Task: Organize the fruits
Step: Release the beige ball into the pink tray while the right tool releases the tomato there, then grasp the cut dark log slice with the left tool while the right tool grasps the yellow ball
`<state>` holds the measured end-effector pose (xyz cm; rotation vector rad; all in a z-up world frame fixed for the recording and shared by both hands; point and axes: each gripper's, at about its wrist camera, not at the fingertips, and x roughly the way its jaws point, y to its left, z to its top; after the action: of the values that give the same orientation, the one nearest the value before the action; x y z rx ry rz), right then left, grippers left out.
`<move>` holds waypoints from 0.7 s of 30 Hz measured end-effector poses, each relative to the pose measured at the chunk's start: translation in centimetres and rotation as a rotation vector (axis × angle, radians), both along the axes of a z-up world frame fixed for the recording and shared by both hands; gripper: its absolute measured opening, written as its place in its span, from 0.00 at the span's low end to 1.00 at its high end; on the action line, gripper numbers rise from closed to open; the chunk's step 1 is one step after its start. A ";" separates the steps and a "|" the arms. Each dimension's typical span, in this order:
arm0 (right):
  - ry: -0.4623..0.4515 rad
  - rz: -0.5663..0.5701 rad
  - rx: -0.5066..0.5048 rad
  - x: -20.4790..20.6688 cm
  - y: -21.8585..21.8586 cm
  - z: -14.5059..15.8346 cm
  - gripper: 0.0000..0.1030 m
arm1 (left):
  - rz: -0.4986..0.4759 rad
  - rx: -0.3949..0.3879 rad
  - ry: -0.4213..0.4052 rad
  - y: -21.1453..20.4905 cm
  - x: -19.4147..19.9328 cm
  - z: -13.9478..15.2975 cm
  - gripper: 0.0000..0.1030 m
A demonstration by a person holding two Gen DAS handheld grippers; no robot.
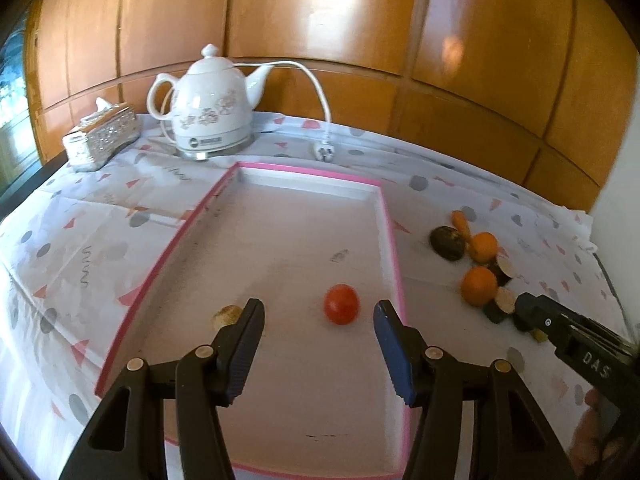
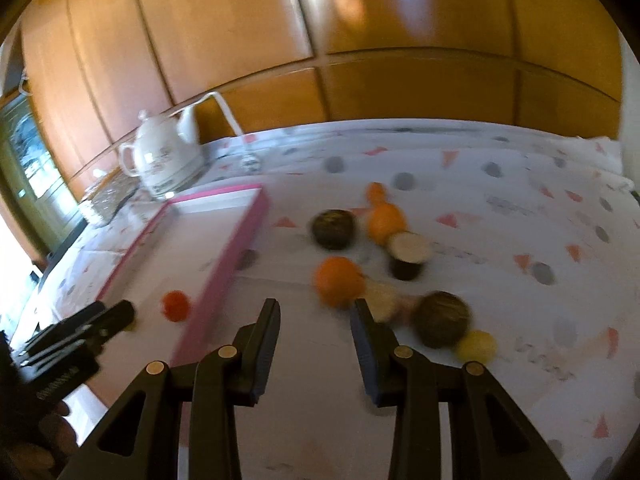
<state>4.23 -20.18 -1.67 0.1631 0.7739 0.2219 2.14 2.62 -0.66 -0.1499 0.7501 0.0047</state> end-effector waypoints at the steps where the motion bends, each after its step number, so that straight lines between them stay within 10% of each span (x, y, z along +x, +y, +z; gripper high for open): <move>1: 0.003 -0.010 -0.003 0.0 -0.5 -0.1 0.36 | -0.010 -0.003 -0.002 -0.3 0.0 0.1 0.56; 21: 0.074 -0.096 -0.066 -0.1 -7.2 -2.3 0.42 | -0.240 -0.020 0.050 -6.8 0.9 -0.6 0.56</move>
<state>4.15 -27.39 -3.97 0.1468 0.8439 0.0998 3.08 -4.20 -1.23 -0.0781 0.8146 -0.2278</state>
